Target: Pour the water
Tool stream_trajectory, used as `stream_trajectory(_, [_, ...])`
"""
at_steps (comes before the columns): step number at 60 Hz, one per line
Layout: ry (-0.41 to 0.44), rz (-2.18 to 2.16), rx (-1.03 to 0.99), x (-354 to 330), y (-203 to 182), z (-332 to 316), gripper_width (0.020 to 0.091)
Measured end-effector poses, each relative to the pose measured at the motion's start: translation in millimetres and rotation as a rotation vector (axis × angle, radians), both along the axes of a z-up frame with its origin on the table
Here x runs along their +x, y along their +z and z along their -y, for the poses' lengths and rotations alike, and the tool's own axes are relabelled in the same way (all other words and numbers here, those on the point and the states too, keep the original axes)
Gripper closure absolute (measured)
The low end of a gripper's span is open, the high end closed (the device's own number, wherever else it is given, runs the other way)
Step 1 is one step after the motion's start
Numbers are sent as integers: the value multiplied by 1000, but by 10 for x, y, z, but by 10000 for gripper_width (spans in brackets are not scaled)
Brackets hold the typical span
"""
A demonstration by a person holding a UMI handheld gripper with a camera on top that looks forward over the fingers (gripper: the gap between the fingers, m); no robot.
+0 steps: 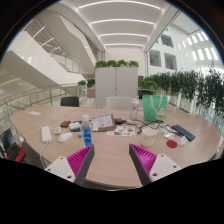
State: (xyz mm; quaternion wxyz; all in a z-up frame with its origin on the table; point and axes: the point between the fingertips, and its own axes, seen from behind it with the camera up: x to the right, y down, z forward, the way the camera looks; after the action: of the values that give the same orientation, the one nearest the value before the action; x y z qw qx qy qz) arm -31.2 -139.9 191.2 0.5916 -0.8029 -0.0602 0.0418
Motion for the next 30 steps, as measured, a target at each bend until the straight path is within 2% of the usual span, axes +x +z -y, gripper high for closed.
stream_trajectory(8, [127,-37,-15,-655,-567,-586,315])
stream_trajectory(15, [211,-19,-3,-1199,-870,-1062,316])
stream_trajectory(23, [209,-31,29,-1558,-988,-1733,315])
stream_trajectory(30, [153,-29,76,-1712,-1006,-2174,318])
